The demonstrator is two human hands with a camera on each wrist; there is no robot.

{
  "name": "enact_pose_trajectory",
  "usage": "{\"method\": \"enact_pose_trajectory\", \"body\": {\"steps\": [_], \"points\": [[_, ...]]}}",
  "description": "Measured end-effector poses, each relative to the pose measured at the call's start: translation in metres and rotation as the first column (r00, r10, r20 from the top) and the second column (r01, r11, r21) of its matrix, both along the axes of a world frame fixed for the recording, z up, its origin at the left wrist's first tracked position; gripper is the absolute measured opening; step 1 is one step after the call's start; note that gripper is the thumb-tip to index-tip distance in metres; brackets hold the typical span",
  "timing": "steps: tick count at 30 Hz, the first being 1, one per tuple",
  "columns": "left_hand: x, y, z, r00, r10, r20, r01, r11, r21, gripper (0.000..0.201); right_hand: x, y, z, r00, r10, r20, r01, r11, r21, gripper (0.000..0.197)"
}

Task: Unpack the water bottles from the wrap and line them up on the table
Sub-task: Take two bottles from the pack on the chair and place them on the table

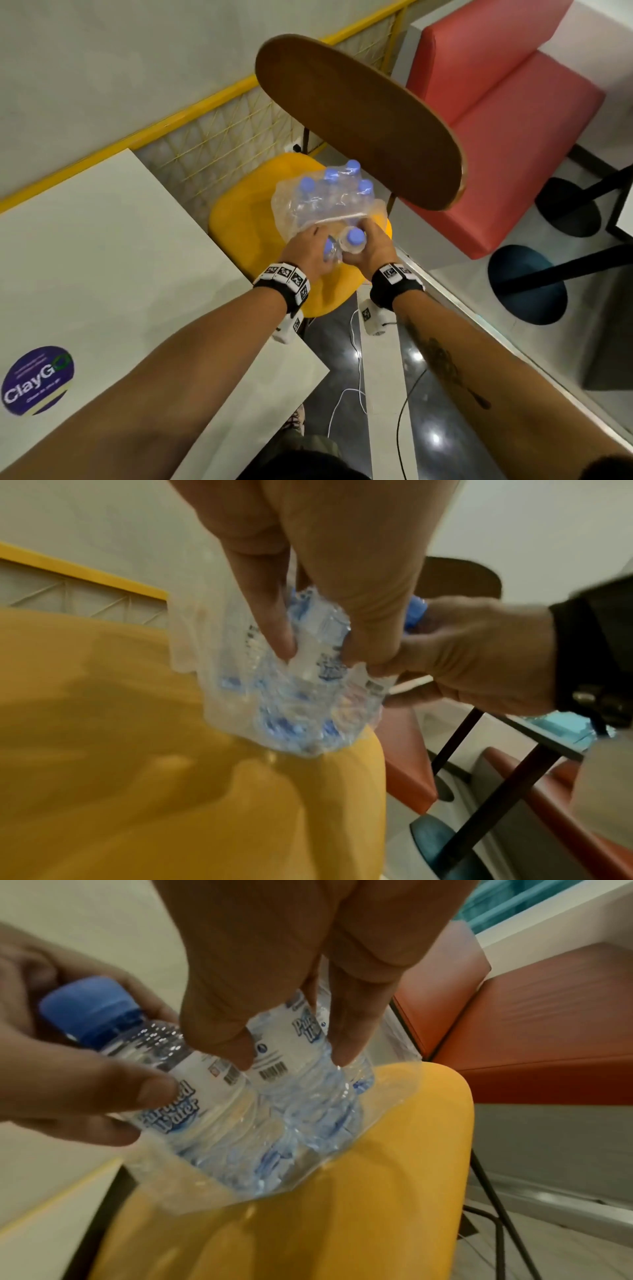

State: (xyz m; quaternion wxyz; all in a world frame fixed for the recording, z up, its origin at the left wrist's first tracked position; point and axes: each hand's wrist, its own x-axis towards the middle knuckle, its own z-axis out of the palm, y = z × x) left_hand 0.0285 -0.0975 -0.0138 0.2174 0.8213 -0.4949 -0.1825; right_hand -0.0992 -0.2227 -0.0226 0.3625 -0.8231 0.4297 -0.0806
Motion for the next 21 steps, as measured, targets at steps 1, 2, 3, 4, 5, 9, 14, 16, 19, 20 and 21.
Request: {"method": "enact_pose_trajectory", "body": {"steps": [1, 2, 3, 4, 5, 9, 14, 16, 19, 20, 21], "points": [[0.000, 0.014, 0.007, 1.000, 0.005, -0.020, -0.004, 1.000, 0.024, 0.052, -0.007, 0.010, 0.005, 1.000, 0.010, -0.004, -0.010, 1.000, 0.000, 0.056], [0.001, 0.030, 0.014, 0.999, 0.016, -0.039, -0.014, 0.999, 0.041, 0.054, -0.014, 0.021, 0.010, 1.000, 0.025, -0.004, -0.025, 1.000, -0.006, 0.055], [0.002, 0.049, 0.021, 0.998, 0.032, -0.055, -0.029, 0.998, 0.052, 0.055, -0.021, 0.034, 0.013, 0.999, 0.034, -0.010, -0.034, 0.999, -0.011, 0.055], [0.004, 0.071, 0.027, 0.997, 0.057, -0.061, -0.053, 0.997, 0.061, 0.056, -0.028, 0.048, 0.015, 0.999, 0.051, 0.002, -0.051, 0.999, -0.015, 0.056], [0.007, 0.095, 0.034, 0.994, 0.092, -0.060, -0.087, 0.993, 0.082, 0.059, -0.032, 0.063, 0.016, 0.997, 0.074, 0.018, -0.074, 0.997, -0.015, 0.058], [0.028, 0.209, 0.051, 0.976, 0.218, 0.006, -0.216, 0.966, 0.142, 0.067, -0.026, 0.138, 0.018, 0.974, 0.225, 0.003, -0.225, 0.974, 0.027, 0.062], [0.061, 0.360, 0.063, 0.910, 0.400, 0.106, -0.413, 0.895, 0.167, 0.061, 0.024, 0.259, 0.025, 0.868, 0.493, 0.064, -0.497, 0.858, 0.131, 0.043], [0.074, 0.411, 0.066, 0.873, 0.463, 0.153, -0.485, 0.858, 0.171, 0.062, 0.050, 0.309, 0.024, 0.819, 0.571, 0.049, -0.570, 0.805, 0.165, 0.043], [0.093, 0.480, 0.065, 0.827, 0.515, 0.227, -0.556, 0.811, 0.185, 0.058, 0.085, 0.379, 0.020, 0.735, 0.675, 0.060, -0.669, 0.710, 0.219, 0.053], [0.098, 0.501, 0.065, 0.815, 0.526, 0.244, -0.572, 0.797, 0.194, 0.059, 0.095, 0.402, 0.019, 0.709, 0.701, 0.074, -0.695, 0.679, 0.235, 0.056], [0.102, 0.520, 0.063, 0.804, 0.536, 0.256, -0.587, 0.785, 0.199, 0.060, 0.104, 0.423, 0.018, 0.685, 0.725, 0.074, -0.718, 0.653, 0.241, 0.058]]}}
